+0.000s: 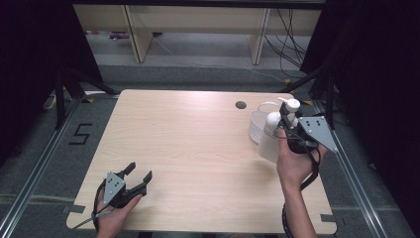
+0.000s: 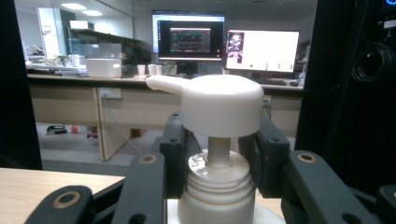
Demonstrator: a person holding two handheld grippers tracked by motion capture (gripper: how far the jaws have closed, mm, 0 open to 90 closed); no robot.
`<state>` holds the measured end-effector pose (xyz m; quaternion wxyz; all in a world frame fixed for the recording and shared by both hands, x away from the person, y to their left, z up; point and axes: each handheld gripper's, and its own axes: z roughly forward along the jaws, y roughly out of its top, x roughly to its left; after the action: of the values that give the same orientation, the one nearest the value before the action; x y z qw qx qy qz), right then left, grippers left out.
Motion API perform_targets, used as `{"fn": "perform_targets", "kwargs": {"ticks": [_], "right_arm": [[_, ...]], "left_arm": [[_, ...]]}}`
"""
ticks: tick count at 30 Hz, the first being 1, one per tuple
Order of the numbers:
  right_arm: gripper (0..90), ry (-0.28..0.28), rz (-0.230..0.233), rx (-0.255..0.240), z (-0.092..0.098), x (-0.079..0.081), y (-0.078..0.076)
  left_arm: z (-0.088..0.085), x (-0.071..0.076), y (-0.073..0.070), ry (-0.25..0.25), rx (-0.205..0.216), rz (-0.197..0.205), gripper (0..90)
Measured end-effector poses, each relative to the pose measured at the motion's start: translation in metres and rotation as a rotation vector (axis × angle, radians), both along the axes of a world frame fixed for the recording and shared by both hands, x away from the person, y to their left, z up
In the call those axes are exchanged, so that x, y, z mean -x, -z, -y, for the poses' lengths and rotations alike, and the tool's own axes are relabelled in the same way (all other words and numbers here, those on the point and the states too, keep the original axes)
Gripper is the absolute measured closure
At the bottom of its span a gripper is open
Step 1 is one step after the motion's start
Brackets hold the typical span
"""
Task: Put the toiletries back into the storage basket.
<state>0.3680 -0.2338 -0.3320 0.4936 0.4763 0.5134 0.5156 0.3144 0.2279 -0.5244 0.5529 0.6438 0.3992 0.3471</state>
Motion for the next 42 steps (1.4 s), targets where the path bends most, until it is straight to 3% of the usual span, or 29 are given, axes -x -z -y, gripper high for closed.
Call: {"fn": "perform_targets", "kwargs": {"ticks": [15,17,42], "right_arm": [[63.5,0.006,0.037,0.024,0.005,-0.009,-0.014],[63.5,0.017,0.027,0.001,0.005,-0.01,-0.016],[63.5,0.038,0.045,0.018,0.013,-0.024,-0.032]], "left_arm": [[0.0,0.0,0.0,0.0,-0.001,0.0,30.0],[0.0,0.0,0.0,0.0,0.0,0.0,30.0],[0.0,0.0,0.0,-0.001,-0.003,-0.001,30.0]]}}
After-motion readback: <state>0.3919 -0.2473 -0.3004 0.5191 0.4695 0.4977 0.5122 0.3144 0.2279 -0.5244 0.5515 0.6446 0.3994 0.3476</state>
